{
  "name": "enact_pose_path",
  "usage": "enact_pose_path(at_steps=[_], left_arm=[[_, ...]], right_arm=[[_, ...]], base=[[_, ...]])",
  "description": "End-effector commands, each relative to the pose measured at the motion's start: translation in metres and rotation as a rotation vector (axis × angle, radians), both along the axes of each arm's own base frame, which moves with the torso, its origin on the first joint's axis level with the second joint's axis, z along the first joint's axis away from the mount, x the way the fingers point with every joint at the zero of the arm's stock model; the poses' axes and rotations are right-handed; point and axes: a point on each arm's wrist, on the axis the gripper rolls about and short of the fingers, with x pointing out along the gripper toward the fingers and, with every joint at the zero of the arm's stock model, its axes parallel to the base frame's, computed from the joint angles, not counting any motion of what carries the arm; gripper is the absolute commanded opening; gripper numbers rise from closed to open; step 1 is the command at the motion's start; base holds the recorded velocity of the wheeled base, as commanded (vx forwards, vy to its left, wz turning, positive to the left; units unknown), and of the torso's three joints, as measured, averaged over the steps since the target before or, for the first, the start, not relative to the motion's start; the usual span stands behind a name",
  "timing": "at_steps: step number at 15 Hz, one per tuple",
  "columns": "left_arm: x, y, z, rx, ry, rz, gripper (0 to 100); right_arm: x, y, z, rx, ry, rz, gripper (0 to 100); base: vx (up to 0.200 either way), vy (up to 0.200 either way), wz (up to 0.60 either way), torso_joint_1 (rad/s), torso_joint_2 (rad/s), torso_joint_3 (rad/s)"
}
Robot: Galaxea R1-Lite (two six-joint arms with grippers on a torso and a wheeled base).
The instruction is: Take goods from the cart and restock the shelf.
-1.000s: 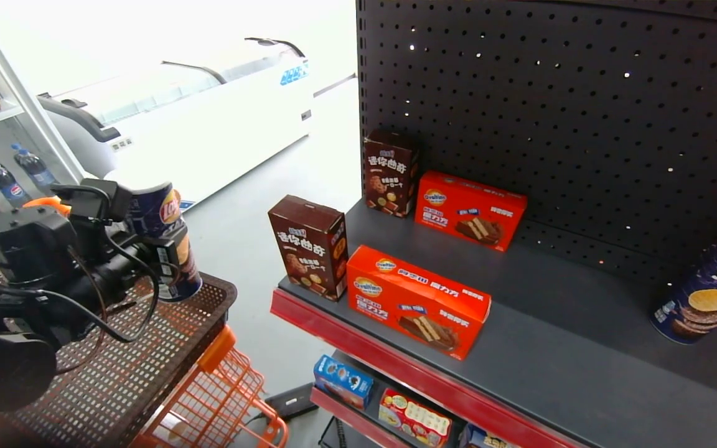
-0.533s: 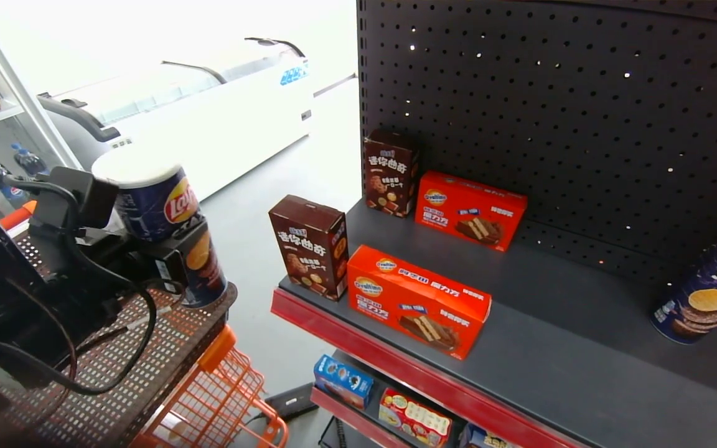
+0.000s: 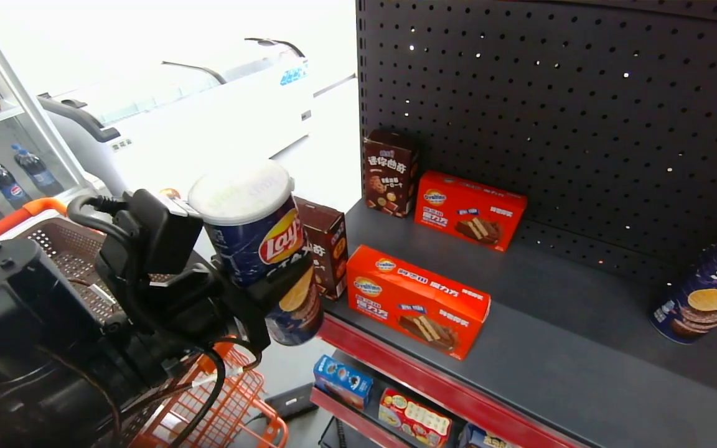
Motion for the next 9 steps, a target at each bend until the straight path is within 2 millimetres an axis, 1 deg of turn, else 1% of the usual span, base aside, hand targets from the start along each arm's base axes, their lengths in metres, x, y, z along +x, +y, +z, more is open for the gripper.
enact_pose_path(at_steps=[1,3,5,8,9], left_arm=[[-0.010,-0.012,0.000,-0.001,0.000,-0.068,0],[-0.013,-0.019,-0.005,0.008,0.009,-0.105,0],[-0.020,-0.029,0.000,-0.014,-0.003,-0.197,0],[-0.019,-0.035,-0.001,-0.019,0.009,-0.236,0],[-0.022,-0.045,-0.001,-0.019,0.014,-0.272,0]], right_arm=[[0.000,0.000,0.000,0.000,0.002,0.001,100],[0.000,0.000,0.000,0.000,0.002,0.000,100],[0.000,0.000,0.000,0.000,0.000,0.000,100],[0.000,0.000,0.000,0.000,0.000,0.000,100],[0.000,0.000,0.000,-0.002,0.002,0.000,100]], base=[[0.000,0.000,0.00,0.000,0.00,0.000],[0.000,0.000,0.00,0.000,0.00,0.000],[0.000,0.000,0.00,0.000,0.00,0.000],[0.000,0.000,0.00,0.000,0.00,0.000],[0.000,0.000,0.00,0.000,0.00,0.000]])
